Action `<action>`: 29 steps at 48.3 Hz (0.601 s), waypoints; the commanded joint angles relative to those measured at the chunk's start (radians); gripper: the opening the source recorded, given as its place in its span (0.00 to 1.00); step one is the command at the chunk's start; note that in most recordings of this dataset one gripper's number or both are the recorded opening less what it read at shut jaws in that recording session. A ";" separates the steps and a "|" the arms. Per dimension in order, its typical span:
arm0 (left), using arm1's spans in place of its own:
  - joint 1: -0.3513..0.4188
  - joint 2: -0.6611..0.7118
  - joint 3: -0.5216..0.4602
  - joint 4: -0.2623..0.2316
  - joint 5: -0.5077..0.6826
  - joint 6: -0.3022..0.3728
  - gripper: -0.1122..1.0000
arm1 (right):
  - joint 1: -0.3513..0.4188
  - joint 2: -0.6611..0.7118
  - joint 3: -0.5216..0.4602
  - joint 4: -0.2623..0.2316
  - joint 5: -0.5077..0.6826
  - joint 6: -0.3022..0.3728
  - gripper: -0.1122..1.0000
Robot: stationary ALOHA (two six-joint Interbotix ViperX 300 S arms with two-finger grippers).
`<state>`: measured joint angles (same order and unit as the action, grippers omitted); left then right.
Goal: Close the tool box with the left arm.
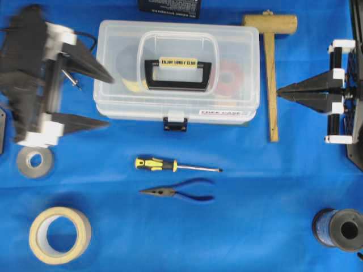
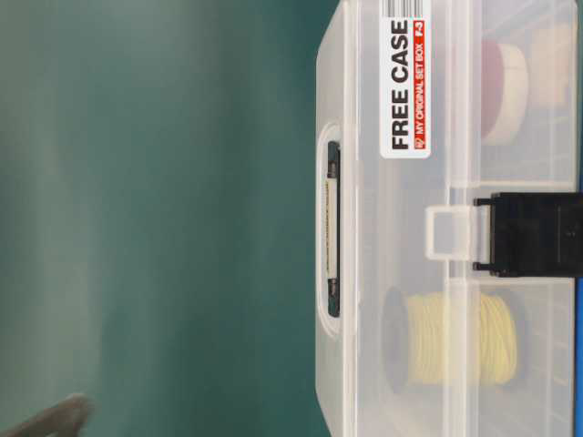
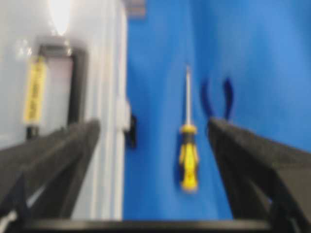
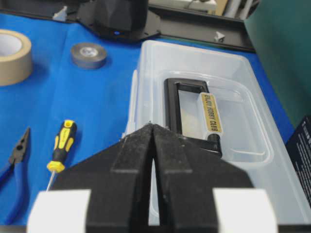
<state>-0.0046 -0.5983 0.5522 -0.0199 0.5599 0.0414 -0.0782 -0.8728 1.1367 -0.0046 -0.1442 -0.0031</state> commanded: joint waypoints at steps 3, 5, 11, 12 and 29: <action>0.002 -0.149 0.135 0.000 -0.190 0.003 0.91 | -0.002 0.005 -0.009 0.002 -0.017 0.002 0.10; 0.002 -0.189 0.178 -0.003 -0.227 0.002 0.91 | -0.002 0.005 -0.009 0.002 -0.023 0.000 0.10; 0.002 -0.301 0.314 -0.006 -0.325 -0.005 0.91 | -0.002 0.005 -0.009 0.002 -0.029 0.002 0.10; 0.002 -0.316 0.336 -0.006 -0.339 -0.005 0.91 | -0.002 0.005 -0.009 0.002 -0.031 0.002 0.10; 0.002 -0.502 0.660 -0.011 -0.601 -0.006 0.91 | -0.002 0.006 -0.006 0.002 -0.031 0.000 0.10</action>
<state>-0.0046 -1.0784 1.1750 -0.0276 0.0138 0.0353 -0.0782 -0.8713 1.1413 -0.0031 -0.1641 -0.0031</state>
